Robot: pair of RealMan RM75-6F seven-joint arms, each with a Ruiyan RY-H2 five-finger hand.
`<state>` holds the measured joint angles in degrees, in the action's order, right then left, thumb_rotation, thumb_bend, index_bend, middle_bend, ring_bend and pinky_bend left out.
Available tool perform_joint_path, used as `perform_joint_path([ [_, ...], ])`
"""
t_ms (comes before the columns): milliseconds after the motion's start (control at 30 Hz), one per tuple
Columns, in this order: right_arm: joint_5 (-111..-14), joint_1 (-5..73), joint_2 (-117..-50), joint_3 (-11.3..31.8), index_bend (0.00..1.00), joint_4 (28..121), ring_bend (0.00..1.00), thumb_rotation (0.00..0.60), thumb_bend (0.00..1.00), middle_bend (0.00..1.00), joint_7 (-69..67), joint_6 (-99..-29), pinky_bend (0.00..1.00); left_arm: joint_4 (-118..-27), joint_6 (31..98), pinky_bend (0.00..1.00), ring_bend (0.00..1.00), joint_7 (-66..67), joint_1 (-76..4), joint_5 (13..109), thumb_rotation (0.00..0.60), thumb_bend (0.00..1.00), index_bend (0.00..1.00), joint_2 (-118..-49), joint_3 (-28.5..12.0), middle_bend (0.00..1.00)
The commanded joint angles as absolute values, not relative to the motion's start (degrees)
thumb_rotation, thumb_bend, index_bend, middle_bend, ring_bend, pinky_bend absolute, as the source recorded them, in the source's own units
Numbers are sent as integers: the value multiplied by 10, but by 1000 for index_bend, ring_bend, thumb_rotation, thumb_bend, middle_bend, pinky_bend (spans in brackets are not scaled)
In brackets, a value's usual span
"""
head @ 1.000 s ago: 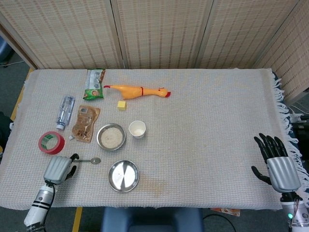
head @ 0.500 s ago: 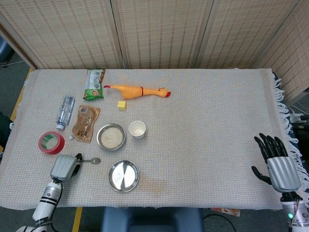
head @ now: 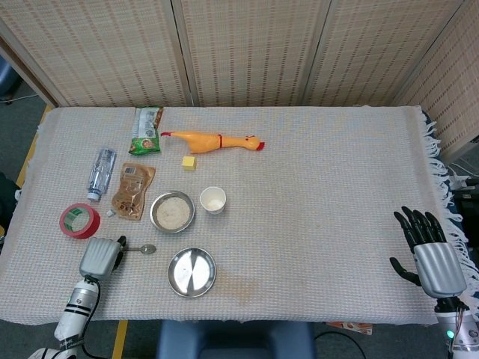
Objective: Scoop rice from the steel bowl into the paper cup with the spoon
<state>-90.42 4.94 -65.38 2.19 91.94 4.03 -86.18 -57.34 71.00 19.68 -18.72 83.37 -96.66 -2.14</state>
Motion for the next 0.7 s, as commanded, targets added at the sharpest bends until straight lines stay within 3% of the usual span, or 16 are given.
perform_joint_path([
  [33,-904,49,-654,22,0,919,0,600,170,0,40,-861,0,-570,713,1000,1000,196,-187,835,600,424,465,-969,-20,1000],
  [700,-901,51,-654,22,0,921,0,600,170,0,43,-855,0,-573,727,1000,1000,177,-187,843,600,426,564,-962,-17,1000],
])
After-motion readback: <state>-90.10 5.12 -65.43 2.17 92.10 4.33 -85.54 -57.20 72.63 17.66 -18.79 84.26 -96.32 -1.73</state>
